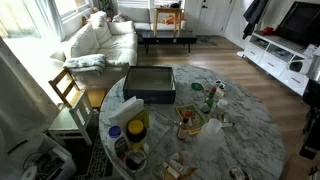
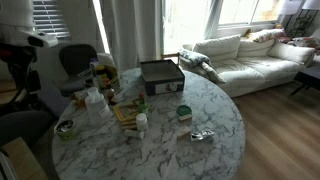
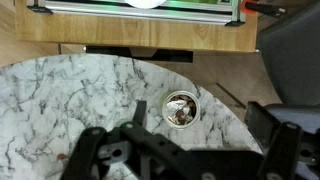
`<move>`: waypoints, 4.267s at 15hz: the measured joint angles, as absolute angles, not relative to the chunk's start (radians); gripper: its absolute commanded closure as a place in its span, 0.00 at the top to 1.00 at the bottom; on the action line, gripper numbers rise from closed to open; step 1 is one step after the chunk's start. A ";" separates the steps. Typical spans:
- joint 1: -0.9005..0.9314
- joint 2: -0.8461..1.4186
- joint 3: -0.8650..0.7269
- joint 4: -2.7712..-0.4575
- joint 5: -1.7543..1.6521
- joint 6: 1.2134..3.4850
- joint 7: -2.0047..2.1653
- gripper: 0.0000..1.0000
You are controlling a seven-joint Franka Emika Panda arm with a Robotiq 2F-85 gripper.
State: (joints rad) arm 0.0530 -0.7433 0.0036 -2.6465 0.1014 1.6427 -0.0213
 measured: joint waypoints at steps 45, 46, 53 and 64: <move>0.098 -0.189 -0.024 -2.591 0.137 2.489 -0.328 0.82; 0.098 -0.184 -0.023 -2.591 0.145 2.490 -0.334 0.79; 0.107 -0.170 -0.016 -2.589 0.173 2.490 -0.349 0.24; 0.207 -0.239 0.059 -2.550 0.245 2.295 -0.393 0.24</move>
State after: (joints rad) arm 0.2069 -0.2394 0.0592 -2.5503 0.2446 2.2952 -0.3933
